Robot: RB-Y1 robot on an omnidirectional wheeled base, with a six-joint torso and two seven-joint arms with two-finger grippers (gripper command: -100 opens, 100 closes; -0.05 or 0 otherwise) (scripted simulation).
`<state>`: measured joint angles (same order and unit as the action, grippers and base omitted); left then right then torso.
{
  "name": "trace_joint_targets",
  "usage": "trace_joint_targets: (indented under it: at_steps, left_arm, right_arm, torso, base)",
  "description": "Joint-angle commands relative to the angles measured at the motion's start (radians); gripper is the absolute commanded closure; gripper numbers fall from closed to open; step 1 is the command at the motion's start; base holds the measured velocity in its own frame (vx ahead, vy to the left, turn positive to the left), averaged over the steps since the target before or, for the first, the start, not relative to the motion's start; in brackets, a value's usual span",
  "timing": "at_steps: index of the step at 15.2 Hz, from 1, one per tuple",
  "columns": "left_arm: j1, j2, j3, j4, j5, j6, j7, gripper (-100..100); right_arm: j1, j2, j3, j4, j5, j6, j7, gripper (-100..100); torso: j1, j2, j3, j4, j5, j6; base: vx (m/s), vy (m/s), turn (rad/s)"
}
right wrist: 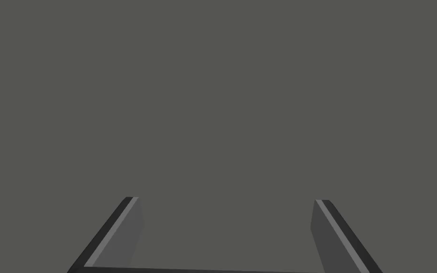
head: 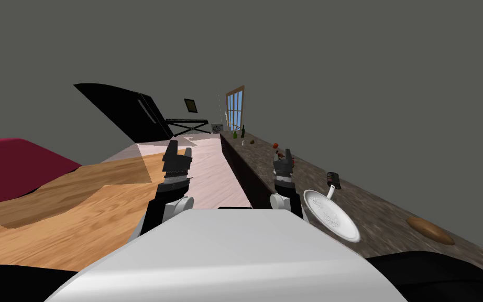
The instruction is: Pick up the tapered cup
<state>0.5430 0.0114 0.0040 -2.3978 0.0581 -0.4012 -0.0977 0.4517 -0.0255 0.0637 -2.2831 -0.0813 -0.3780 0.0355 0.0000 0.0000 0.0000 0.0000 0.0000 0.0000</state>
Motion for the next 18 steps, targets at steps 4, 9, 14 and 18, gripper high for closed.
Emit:
trace_joint_targets:
  at_steps: [4, 9, 14, 18]
  left_arm:
    - [0.0, 0.0, 0.0, 0.0, 0.0, 0.0, 0.0, 0]
    - [0.0, 0.0, 0.0, 0.0, 0.0, 0.0, 0.0, 0]
    - [0.0, 0.0, 0.0, 0.0, 0.0, 0.0, 0.0, 0]
    - [0.0, 0.0, 0.0, 0.0, 0.0, 0.0, 0.0, 0]
  right_arm:
    - [-0.003, -0.099, -0.012, 0.022, 0.016, -0.008, 0.005, -100]
    - [-0.006, -0.179, -0.024, 0.046, 0.034, -0.016, 0.011, -100]
    - [-0.007, -0.297, -0.044, 0.094, 0.07, -0.033, 0.022, -100]
    - [-0.007, -0.379, -0.051, 0.113, 0.084, -0.04, 0.026, -100]
  torso:
    - [-0.001, 0.0, 0.0, 0.0, 0.0, 0.0]
    - [-0.001, 0.0, 0.0, 0.0, 0.0, 0.0]
    - [-0.001, 0.0, 0.0, 0.0, 0.0, 0.0]
    - [-0.001, 0.0, 0.0, 0.0, 0.0, 0.0]
  base:
    - [-0.003, -0.002, 0.016]
    - [-0.005, -0.006, 0.02]
    - [-0.006, -0.01, 0.03]
    - [-0.004, -0.01, 0.024]
